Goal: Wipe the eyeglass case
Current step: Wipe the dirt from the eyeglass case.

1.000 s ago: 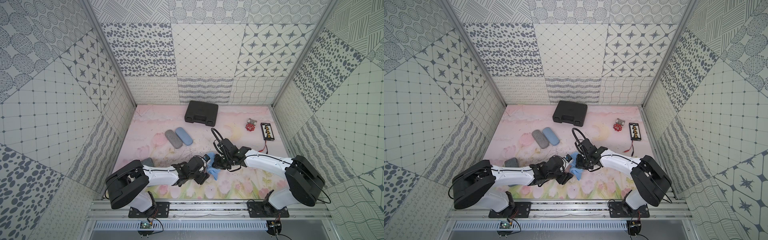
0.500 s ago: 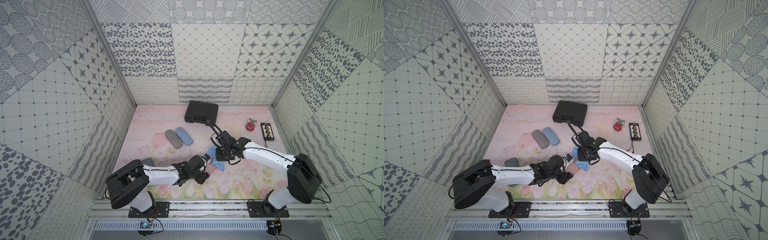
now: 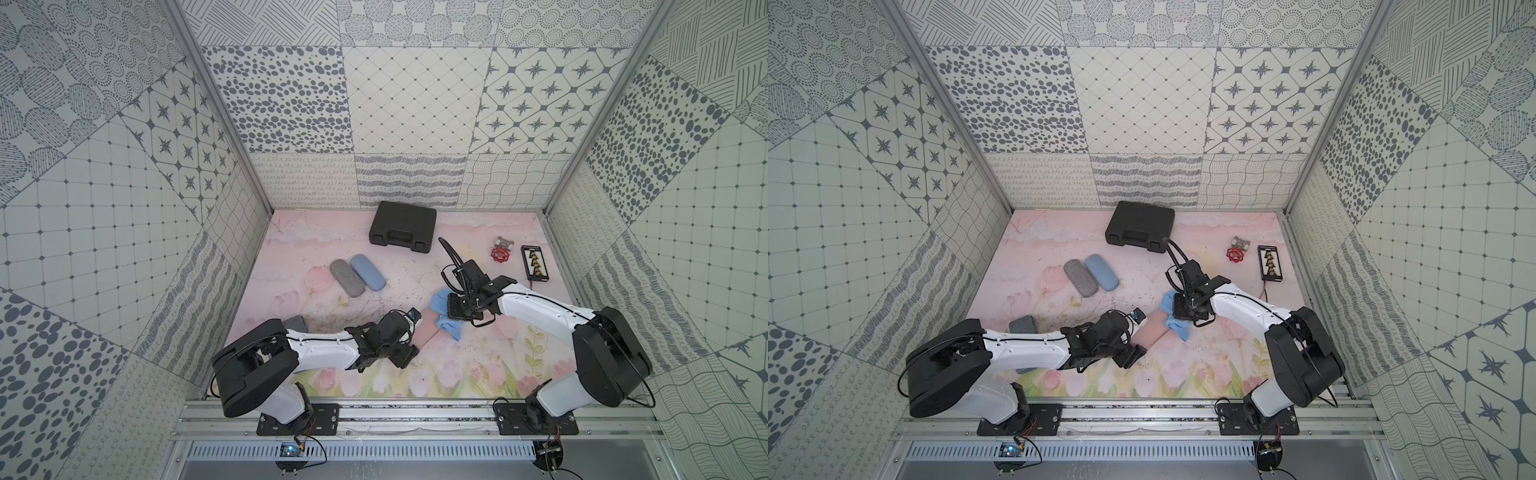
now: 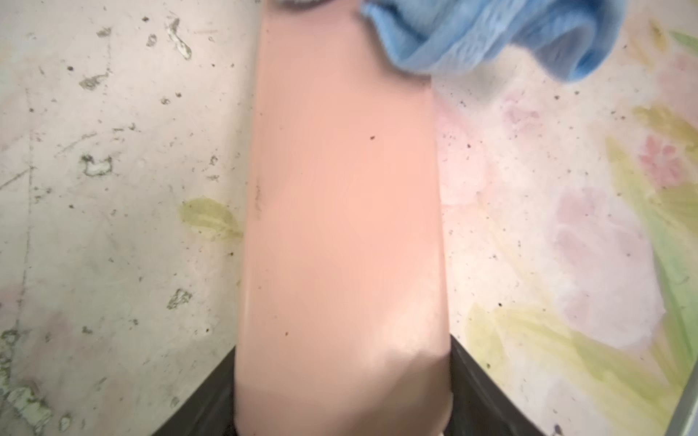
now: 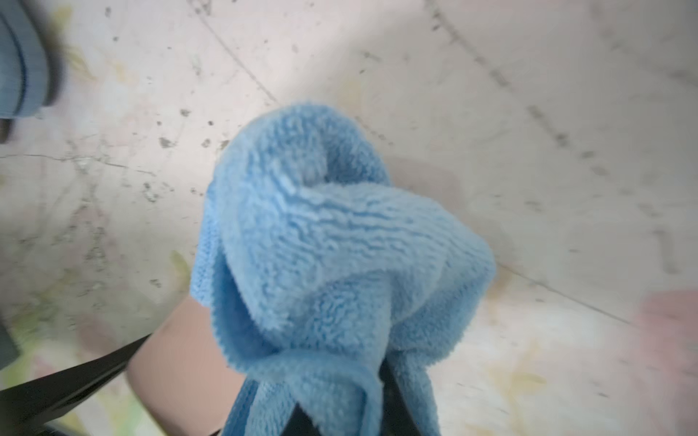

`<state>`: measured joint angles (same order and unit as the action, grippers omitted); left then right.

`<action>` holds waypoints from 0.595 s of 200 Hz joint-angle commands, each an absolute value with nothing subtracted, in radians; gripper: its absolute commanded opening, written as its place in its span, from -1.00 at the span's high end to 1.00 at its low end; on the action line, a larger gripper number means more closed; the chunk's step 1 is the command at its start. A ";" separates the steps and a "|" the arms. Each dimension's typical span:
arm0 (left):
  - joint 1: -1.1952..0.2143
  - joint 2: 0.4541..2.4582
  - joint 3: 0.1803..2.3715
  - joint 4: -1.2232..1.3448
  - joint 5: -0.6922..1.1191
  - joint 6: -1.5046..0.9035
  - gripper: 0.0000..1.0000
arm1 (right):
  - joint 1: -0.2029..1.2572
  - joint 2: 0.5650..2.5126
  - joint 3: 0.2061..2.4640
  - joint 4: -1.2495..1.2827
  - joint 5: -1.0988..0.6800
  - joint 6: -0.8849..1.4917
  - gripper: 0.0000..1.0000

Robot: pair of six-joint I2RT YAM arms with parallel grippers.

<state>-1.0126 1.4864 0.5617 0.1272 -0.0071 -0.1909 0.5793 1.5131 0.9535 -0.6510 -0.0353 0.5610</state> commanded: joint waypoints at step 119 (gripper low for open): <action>-1.012 1.468 0.568 0.137 -0.041 -0.211 -0.32 | 0.530 1.471 0.899 -0.667 -0.009 0.508 1.00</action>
